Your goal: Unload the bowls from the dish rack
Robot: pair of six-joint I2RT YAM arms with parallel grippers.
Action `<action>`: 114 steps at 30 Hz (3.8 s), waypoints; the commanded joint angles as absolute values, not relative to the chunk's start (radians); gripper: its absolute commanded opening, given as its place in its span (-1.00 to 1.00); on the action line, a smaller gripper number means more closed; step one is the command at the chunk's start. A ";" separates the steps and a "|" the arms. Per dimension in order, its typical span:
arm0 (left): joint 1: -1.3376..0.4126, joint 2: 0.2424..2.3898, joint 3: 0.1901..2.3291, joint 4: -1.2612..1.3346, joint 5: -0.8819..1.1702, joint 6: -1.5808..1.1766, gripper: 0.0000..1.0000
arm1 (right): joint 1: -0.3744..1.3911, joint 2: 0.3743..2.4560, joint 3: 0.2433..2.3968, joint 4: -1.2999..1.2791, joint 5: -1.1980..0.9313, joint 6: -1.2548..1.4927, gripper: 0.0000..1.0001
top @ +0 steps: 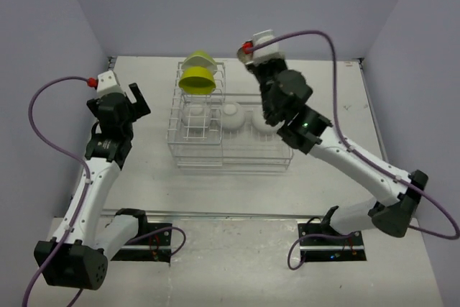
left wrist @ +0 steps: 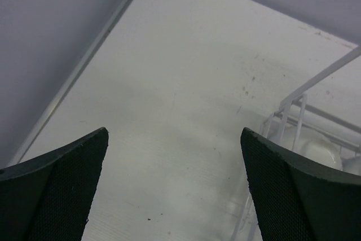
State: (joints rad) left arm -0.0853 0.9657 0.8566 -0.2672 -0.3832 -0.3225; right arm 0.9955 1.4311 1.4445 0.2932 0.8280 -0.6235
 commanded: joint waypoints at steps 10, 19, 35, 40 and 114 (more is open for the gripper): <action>-0.081 1.037 1.133 -0.420 -0.557 -0.390 0.96 | 0.290 1.227 1.474 -0.596 0.493 0.256 -1.00; -0.081 1.095 1.158 -0.410 -0.549 -0.388 0.94 | -0.223 1.432 1.318 -0.611 -0.056 0.552 -1.00; -0.081 1.140 1.138 -0.334 -0.488 -0.353 0.94 | -0.494 1.767 1.270 -0.459 -0.177 0.643 -1.00; -0.081 1.149 1.155 -0.328 -0.454 -0.373 0.94 | -0.514 1.825 1.270 -0.457 -0.146 0.629 -1.00; -0.080 1.134 1.243 -0.492 -0.284 -0.413 0.94 | 0.668 1.500 1.763 -0.465 0.064 -0.201 0.04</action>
